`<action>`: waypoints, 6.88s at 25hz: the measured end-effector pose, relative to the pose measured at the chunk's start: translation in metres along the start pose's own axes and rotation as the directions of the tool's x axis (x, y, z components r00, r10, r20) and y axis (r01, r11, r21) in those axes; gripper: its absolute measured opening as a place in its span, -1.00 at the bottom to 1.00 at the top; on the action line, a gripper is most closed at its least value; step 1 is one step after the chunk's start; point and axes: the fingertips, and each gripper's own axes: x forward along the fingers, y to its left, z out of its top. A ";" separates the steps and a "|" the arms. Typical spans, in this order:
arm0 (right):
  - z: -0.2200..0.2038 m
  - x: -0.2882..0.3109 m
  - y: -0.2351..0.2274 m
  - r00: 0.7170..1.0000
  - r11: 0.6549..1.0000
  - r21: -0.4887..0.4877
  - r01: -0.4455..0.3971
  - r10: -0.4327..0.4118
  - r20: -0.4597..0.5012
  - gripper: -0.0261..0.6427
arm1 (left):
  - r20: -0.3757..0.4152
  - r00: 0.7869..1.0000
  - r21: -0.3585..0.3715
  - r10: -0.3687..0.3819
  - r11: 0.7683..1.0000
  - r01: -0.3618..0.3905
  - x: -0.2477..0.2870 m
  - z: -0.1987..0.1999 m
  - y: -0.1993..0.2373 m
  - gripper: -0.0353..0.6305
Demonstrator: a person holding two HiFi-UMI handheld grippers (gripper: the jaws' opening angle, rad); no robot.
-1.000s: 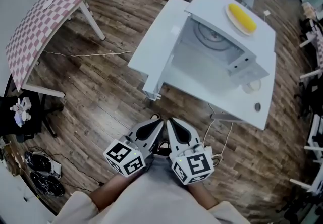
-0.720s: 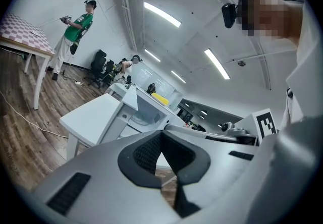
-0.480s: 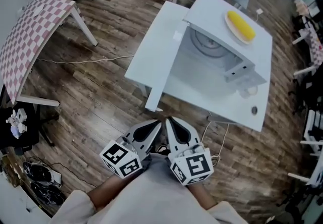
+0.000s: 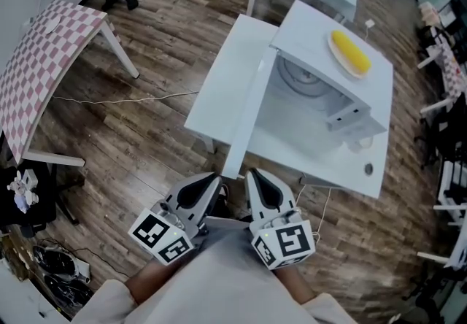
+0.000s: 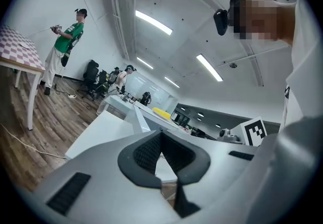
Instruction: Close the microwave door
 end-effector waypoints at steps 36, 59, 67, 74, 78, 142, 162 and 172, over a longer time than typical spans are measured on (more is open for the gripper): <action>-0.034 0.017 -0.008 0.993 1.000 0.025 0.018 -0.015 -0.113 -0.85 | -0.263 0.959 0.031 -0.104 0.993 0.116 0.012 -0.041 0.025 -0.84; -0.041 0.000 -0.032 0.986 0.995 -0.018 0.094 -0.095 -0.139 -0.85 | -0.317 0.910 -0.077 -0.265 0.964 0.254 0.034 -0.059 -0.004 -0.84; -0.042 -0.010 -0.047 0.984 0.992 0.009 0.124 -0.122 -0.127 -0.85 | -0.358 0.883 -0.072 -0.304 0.952 0.298 0.044 -0.068 -0.018 -0.84; -0.041 -0.017 -0.064 0.982 0.987 0.036 0.155 -0.149 -0.119 -0.85 | -0.385 0.858 -0.066 -0.341 0.937 0.343 0.056 -0.074 -0.031 -0.84; -0.042 -0.020 -0.072 0.980 0.984 0.055 0.168 -0.161 -0.119 -0.85 | -0.389 0.847 -0.093 -0.363 0.930 0.356 0.061 -0.077 -0.037 -0.84; -0.040 -0.072 -0.171 0.939 0.935 0.111 0.337 -0.326 -0.111 -0.85 | -0.468 0.709 -0.238 -0.528 0.848 0.474 0.148 -0.110 -0.103 -0.84; -0.038 -0.081 -0.188 0.934 0.925 0.136 0.354 -0.341 -0.109 -0.85 | -0.475 0.688 -0.256 -0.549 0.834 0.489 0.170 -0.115 -0.115 -0.84; -0.036 -0.083 -0.197 0.934 0.922 0.154 0.356 -0.343 -0.105 -0.85 | -0.477 0.670 -0.277 -0.569 0.821 0.500 0.180 -0.116 -0.120 -0.84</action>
